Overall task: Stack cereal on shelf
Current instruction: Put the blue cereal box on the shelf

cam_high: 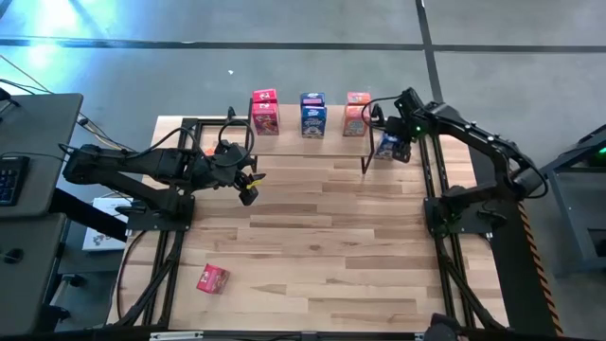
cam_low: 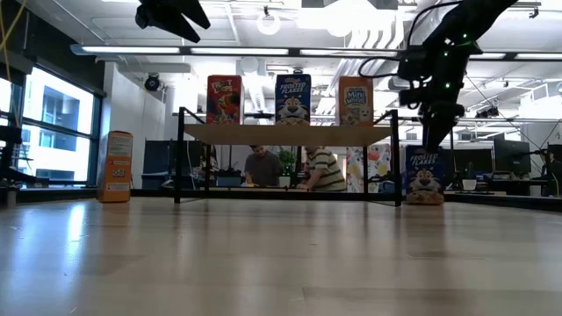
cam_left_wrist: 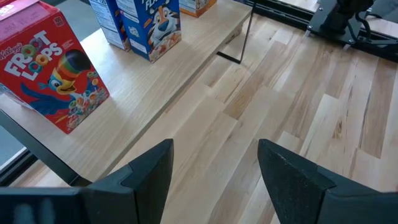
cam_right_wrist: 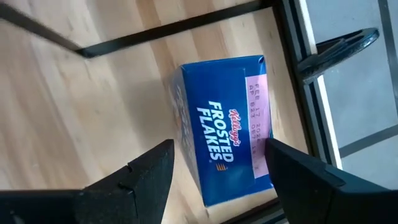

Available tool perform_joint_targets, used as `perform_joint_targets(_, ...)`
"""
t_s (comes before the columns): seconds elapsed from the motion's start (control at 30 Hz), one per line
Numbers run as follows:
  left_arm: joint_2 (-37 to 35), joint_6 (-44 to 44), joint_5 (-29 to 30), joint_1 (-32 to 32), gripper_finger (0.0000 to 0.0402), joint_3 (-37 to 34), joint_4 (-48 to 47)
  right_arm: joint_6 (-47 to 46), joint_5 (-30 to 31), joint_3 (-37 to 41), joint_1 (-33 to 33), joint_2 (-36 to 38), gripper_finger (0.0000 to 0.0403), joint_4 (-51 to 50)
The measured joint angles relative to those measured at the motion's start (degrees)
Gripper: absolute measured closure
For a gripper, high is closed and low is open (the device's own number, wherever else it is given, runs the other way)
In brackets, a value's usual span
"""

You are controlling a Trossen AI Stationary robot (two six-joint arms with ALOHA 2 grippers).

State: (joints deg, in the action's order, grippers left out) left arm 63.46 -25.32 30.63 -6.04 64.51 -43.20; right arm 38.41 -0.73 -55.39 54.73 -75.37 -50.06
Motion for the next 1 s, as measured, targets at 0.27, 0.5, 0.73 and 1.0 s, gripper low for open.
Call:
perform_joint_targets(0.27,0.0,0.0,0.0,0.0,0.0179,0.0,0.0,-0.1,-1.7,0.1,0.0,2.7,0.0160,-1.3)
perform_joint_targets(0.5,0.0,0.0,0.0,0.0,0.0179,0.0,0.0,-2.5,-1.5,0.1,-0.3,5.2,0.0160,-1.9)
perform_joint_targets(0.73,0.0,0.0,0.7,0.0,0.0179,0.0,0.0,-3.0,-1.4,0.1,-1.3,10.1,0.0160,-2.0)
perform_joint_targets(1.0,0.0,0.0,0.3,0.0,0.0179,0.0,0.0,-3.0,-1.2,0.1,-1.2,12.2,0.0160,-4.1)
